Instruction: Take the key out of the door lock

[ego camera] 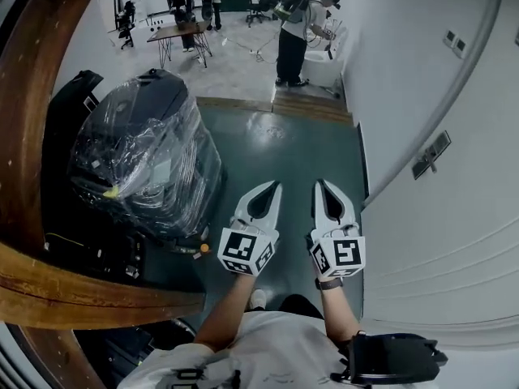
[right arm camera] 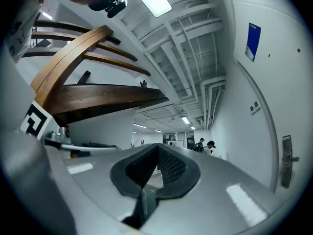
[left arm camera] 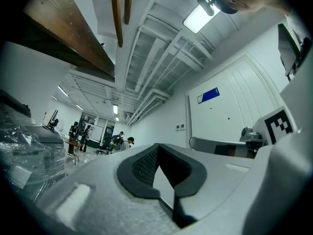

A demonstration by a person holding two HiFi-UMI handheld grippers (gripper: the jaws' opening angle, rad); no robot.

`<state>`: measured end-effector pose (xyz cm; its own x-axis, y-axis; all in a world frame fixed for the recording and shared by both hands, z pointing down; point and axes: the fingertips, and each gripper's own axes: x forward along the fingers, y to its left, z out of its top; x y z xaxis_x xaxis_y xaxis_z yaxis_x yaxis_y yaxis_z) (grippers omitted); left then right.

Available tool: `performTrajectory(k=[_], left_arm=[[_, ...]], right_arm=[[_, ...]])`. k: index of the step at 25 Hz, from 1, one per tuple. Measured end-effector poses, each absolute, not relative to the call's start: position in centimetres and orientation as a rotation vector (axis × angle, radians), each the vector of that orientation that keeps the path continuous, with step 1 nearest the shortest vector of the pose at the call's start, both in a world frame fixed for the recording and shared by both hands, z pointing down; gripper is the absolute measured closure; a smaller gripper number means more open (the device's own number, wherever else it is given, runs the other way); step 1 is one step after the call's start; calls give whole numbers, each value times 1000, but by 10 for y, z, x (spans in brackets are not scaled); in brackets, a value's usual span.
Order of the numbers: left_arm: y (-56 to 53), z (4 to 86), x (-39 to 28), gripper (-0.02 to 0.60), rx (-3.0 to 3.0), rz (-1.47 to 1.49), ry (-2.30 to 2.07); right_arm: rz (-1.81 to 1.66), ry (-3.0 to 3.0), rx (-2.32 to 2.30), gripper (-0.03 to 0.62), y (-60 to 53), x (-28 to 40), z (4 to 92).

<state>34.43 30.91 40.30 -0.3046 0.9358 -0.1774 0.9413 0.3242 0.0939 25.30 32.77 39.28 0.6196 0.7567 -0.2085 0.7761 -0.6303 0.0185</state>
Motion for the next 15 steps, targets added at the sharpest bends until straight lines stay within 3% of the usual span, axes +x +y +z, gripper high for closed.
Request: performTrajectory(k=[15], left_arm=[[495,422,382,584,1717,-60,2443]], right_arm=[[-158,1301,2824,592,514,307,422]])
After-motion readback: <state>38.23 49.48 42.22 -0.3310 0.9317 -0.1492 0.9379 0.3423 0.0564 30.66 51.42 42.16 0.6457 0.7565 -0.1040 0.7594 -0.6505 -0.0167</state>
